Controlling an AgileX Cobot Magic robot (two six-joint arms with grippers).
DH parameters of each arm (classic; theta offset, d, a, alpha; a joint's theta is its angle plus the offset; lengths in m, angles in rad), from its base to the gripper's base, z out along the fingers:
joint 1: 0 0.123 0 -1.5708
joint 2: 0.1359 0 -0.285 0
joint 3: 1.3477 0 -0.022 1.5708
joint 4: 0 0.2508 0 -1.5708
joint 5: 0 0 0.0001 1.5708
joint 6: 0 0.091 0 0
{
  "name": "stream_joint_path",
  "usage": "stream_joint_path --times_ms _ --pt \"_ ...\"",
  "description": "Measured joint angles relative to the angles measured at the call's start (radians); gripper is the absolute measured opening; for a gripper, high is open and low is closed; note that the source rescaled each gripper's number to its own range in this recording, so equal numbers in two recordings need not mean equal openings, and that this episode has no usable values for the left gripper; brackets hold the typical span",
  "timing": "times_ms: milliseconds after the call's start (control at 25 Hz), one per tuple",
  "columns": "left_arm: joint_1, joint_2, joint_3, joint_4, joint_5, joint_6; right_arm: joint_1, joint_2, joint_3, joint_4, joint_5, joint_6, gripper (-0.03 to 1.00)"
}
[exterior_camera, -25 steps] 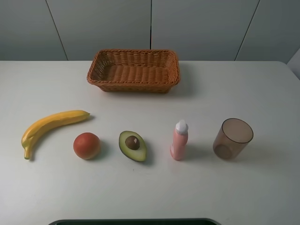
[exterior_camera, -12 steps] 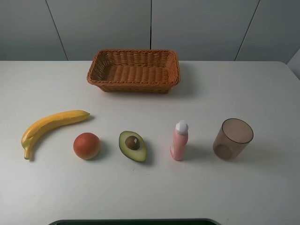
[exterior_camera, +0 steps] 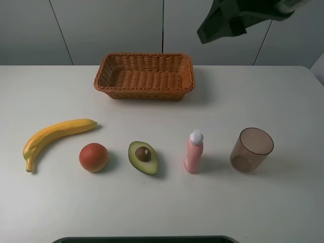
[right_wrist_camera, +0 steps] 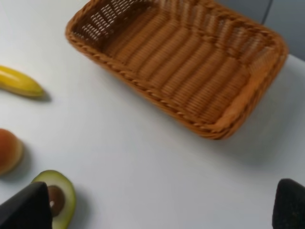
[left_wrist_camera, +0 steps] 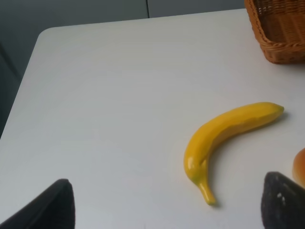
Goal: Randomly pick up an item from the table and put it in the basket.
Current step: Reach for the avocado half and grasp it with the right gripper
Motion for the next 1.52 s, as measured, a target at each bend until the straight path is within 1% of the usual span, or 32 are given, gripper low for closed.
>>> stream_joint_path --times_ms 40,160,360,520,680,800,920,1040,1520 --pt "0.000 0.000 0.000 0.000 0.000 0.000 0.050 0.039 -0.001 -0.005 -0.012 0.016 1.00" --pt "0.000 0.000 0.000 0.000 0.000 0.000 0.145 0.132 -0.001 -0.024 -0.026 0.065 1.00" --pt "0.000 0.000 0.000 0.000 0.000 0.000 0.232 0.281 -0.002 -0.028 -0.021 0.111 1.00" --pt "0.000 0.000 0.000 0.000 0.000 0.000 0.276 0.387 -0.002 -0.025 -0.032 0.148 1.00" --pt "0.000 0.000 0.000 0.000 0.000 0.000 0.308 0.493 -0.003 0.018 -0.049 0.160 1.00" --pt "0.000 0.000 0.000 0.000 0.000 0.000 0.328 0.561 -0.003 0.055 -0.092 0.163 1.00" --pt "0.000 0.000 0.000 0.000 0.000 0.000 0.337 0.617 -0.003 0.070 -0.132 0.162 1.00" --pt "0.000 0.000 0.000 0.000 0.000 0.002 0.337 0.662 -0.004 0.077 -0.147 0.162 1.00" --pt "0.000 0.000 0.000 0.000 0.000 0.002 0.341 0.720 -0.004 0.112 -0.182 0.141 1.00"
